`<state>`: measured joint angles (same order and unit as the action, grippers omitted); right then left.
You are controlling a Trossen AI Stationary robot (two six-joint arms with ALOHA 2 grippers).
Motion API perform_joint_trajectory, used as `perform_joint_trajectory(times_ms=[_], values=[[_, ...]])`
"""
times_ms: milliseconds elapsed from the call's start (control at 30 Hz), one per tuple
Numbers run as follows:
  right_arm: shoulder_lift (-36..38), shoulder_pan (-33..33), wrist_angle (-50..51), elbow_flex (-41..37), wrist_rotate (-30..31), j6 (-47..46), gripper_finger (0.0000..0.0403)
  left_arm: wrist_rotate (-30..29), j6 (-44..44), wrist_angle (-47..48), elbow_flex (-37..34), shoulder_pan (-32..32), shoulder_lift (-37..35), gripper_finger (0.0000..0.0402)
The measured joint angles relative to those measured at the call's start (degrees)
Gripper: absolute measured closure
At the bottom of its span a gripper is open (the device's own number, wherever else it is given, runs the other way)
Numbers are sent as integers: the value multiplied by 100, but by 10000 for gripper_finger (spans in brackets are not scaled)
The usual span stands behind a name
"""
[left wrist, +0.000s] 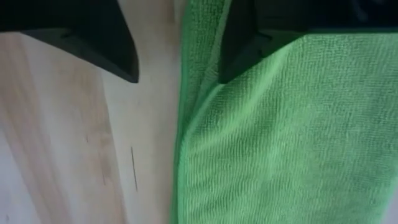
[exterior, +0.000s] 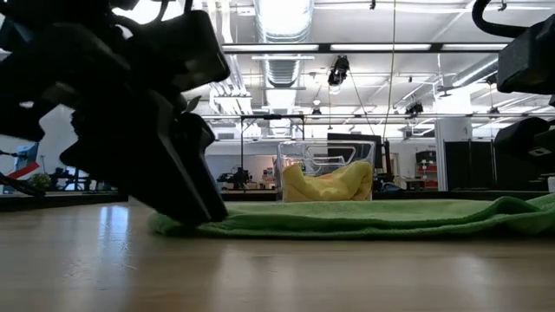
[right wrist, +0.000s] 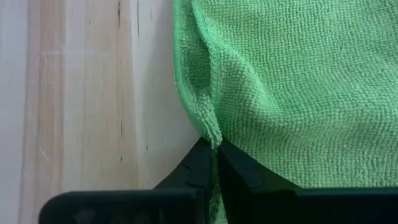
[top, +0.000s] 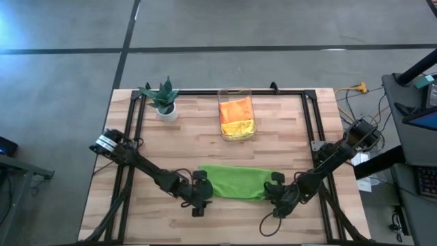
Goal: Fold microfiber towels
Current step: Fold the green towel
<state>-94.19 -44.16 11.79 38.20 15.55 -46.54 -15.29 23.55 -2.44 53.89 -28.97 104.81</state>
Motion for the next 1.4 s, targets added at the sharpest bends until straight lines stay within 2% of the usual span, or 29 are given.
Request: perform_joint_trajectory(times_ms=[133, 233, 533, 667, 1067, 1133, 1233, 1400], values=[[12, -2, 0, 0, -6, -2, 388, -9, -15, 35, 0, 0, 108, 157], [32, -2, 0, -2, -23, -7, 388, -19, 43, 107, 51, 12, 161, 145], [48, -7, -9, -4, -109, -61, 388, -177, -52, 1163, 668, 13, 24, 161], [48, -7, -9, -4, -104, -57, 388, -269, -425, 1157, 689, 11, 58, 162], [48, -7, -11, -4, -107, -136, 388, -198, -397, 1323, 561, 39, 289, 164], [50, -7, -13, -4, -145, -146, 388, -277, -280, 1510, 577, 39, 291, 173], [52, -11, -20, -2, -214, -149, 388, -330, -97, 1876, 575, 39, 271, 210], [55, -11, -20, -2, -249, -149, 388, -330, 113, 2419, 566, 9, 243, 323]])
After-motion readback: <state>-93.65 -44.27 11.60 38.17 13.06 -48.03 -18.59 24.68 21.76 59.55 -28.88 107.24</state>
